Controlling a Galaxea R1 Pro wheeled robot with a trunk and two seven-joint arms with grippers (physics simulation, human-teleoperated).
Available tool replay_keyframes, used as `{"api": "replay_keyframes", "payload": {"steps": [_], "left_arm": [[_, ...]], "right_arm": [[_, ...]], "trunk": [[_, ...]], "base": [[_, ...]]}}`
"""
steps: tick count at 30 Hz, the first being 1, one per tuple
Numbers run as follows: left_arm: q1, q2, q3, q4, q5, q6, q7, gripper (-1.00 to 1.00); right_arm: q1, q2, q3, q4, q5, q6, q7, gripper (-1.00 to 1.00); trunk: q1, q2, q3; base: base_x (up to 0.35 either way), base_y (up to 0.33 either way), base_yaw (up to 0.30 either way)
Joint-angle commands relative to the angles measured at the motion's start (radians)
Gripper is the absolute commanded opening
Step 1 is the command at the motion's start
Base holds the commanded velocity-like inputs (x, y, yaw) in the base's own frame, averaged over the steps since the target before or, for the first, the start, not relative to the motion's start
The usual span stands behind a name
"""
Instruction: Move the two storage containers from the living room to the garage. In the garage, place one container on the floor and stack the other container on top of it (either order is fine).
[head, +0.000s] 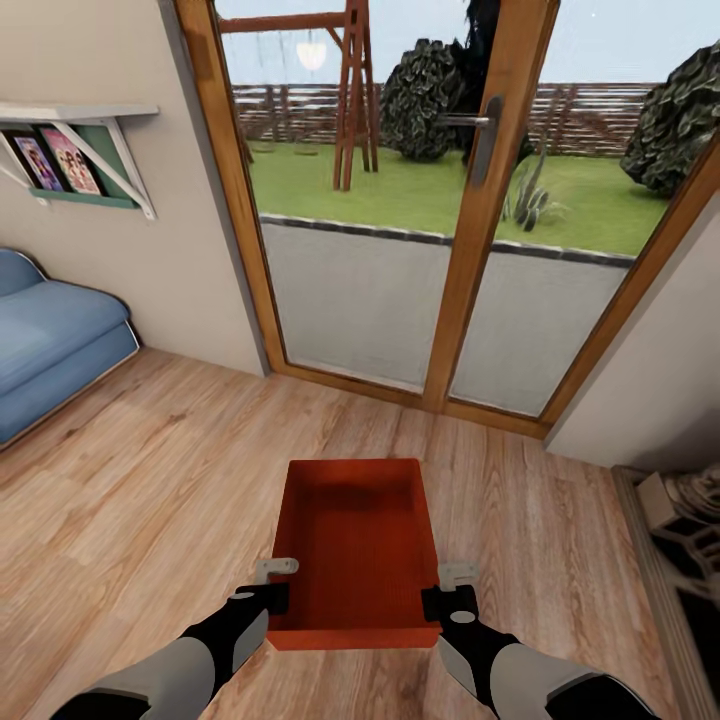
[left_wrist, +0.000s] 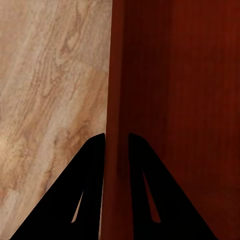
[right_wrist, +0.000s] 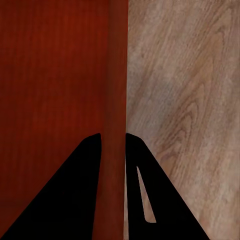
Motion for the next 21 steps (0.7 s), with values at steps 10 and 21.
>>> {"api": "replay_keyframes", "payload": {"steps": [10, 21], "left_arm": [[0.000, 0.017, -0.005, 0.000, 0.011, 0.007, 0.012, -1.00], [0.000, 0.017, -0.005, -0.001, 0.011, 0.007, 0.011, -1.00]], "right_arm": [[-0.001, 0.000, -0.022, -0.001, -0.006, -0.005, -0.003, -1.00], [-0.001, 0.000, -0.022, -0.001, -0.006, -0.005, -0.003, -1.00]], "trunk": [[-0.039, 0.070, 0.031], [-0.081, 0.147, 0.065]], "base": [[0.000, 0.000, 0.000], [0.000, 0.000, 0.000]]}}
